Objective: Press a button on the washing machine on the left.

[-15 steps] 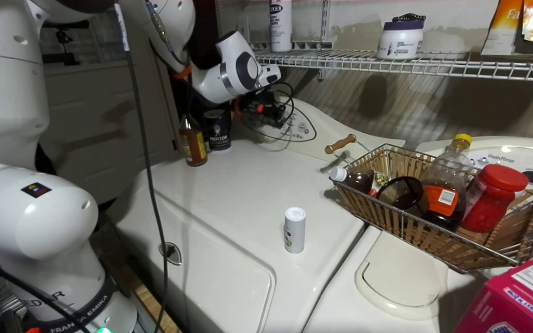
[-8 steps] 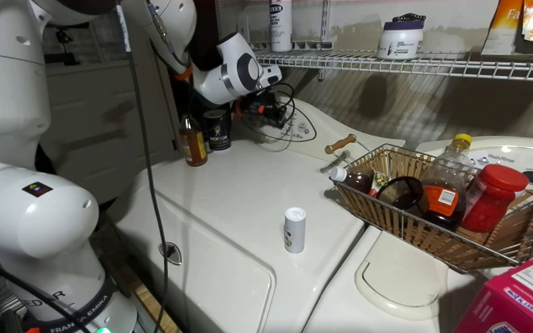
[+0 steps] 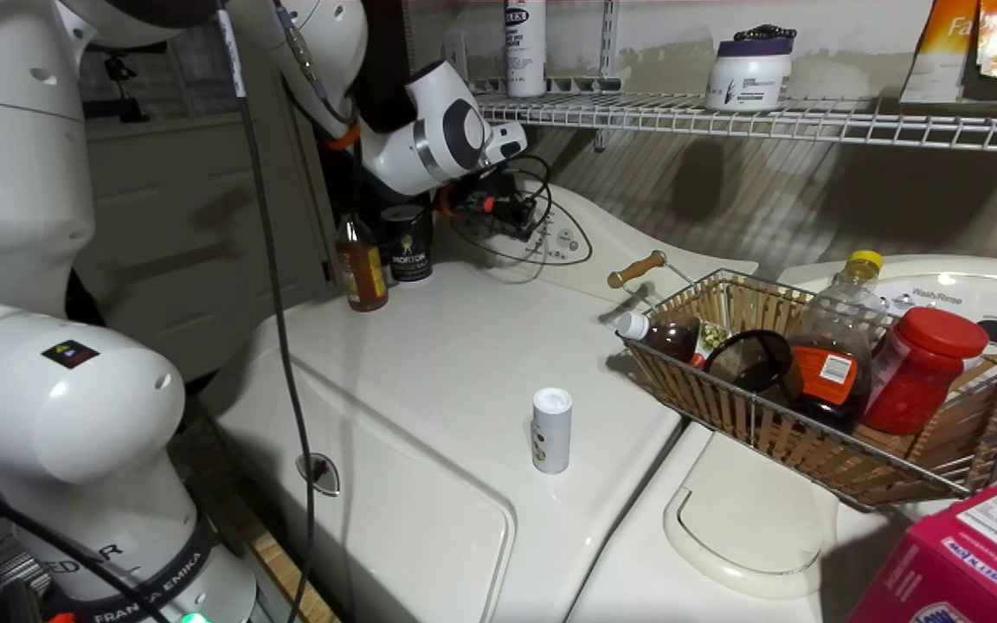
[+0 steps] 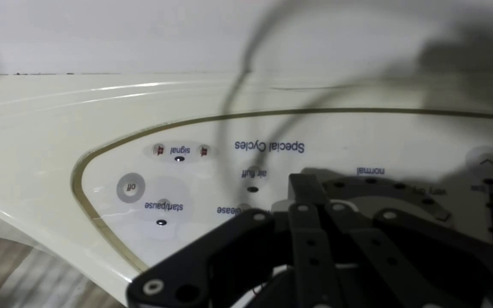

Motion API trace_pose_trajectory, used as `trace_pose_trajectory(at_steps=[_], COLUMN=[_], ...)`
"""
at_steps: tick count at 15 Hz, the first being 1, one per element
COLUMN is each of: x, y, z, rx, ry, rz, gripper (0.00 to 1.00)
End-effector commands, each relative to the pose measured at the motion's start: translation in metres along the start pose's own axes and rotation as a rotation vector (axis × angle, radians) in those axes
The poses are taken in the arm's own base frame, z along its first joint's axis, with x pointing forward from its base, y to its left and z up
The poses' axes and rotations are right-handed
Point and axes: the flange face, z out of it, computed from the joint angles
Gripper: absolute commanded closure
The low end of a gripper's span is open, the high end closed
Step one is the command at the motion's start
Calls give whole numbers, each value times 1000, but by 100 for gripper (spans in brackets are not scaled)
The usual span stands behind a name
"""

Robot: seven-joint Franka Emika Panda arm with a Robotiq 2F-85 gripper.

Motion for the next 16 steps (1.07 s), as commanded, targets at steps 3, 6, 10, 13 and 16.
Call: trace_pose_trajectory(at_steps=[3,6,10,13,16], x=[17,19,10,8,9], y=[-7,-8,-8,-7,-8], z=[23,27,14,4,1], rx=[9,10,-7,-17,-18], ry=[100,103,42,23,30], rz=[20,45,37,33,34], gripper=[100,100,100,100,100])
